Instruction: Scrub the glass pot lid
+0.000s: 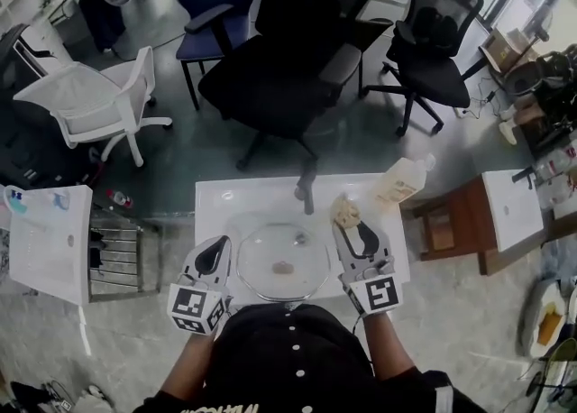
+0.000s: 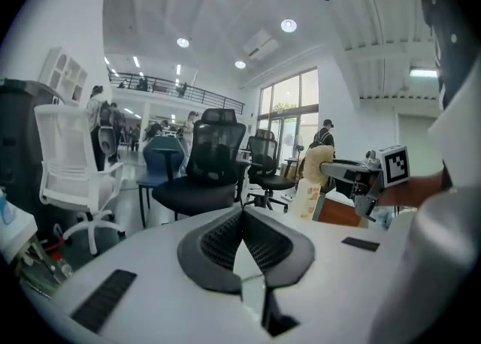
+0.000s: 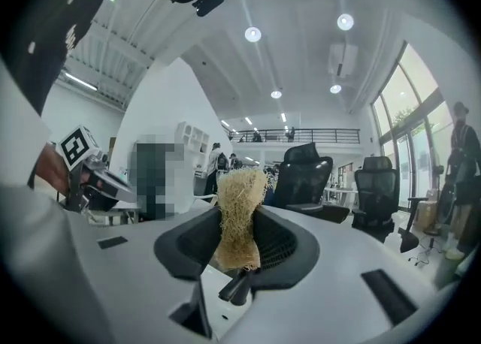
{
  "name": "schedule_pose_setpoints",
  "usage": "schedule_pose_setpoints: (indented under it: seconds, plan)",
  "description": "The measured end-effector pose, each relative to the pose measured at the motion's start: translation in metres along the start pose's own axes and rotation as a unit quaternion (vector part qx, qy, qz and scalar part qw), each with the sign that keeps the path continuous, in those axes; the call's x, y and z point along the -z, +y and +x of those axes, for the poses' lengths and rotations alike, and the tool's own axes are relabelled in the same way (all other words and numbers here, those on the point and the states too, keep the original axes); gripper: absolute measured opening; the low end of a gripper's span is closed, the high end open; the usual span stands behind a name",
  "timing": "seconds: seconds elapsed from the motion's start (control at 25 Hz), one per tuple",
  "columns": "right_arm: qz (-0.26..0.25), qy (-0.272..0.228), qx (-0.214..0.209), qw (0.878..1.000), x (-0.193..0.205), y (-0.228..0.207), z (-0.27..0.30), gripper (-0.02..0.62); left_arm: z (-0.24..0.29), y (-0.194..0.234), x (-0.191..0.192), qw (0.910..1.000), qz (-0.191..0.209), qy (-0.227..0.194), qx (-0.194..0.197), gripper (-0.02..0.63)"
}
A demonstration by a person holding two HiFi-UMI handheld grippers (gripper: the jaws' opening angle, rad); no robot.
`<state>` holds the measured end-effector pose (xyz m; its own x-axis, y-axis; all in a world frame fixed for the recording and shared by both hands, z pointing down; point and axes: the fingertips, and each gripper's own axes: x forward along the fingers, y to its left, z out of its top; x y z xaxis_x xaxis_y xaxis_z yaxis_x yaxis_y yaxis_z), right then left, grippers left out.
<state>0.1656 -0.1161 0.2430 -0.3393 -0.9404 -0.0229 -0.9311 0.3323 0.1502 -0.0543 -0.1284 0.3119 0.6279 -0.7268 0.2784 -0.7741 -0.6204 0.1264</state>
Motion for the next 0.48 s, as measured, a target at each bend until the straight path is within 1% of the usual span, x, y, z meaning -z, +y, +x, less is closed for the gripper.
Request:
schedule_pose_setpoints:
  seconds: [0.08, 0.24, 0.36, 0.48]
  plan:
    - [0.006, -0.021, 0.013, 1.000, -0.013, -0.005, -0.005, 0.141, -0.002, 0.002, -0.013, 0.9998, 0.000, -0.018, -0.006, 0.026]
    - [0.012, -0.038, 0.027, 0.999, -0.026, -0.016, -0.018, 0.141, -0.010, 0.006, -0.033, 0.9987, 0.003, -0.047, -0.019, 0.026]
    - [-0.002, -0.050, 0.025, 0.998, -0.029, -0.022, -0.024, 0.141, -0.014, 0.010, -0.043, 0.9978, 0.005, -0.057, -0.034, 0.026]
    - [-0.016, -0.052, 0.019, 0.998, -0.031, -0.020, -0.023, 0.142, -0.014, 0.012, -0.051, 0.9970, 0.014, -0.063, -0.044, 0.026]
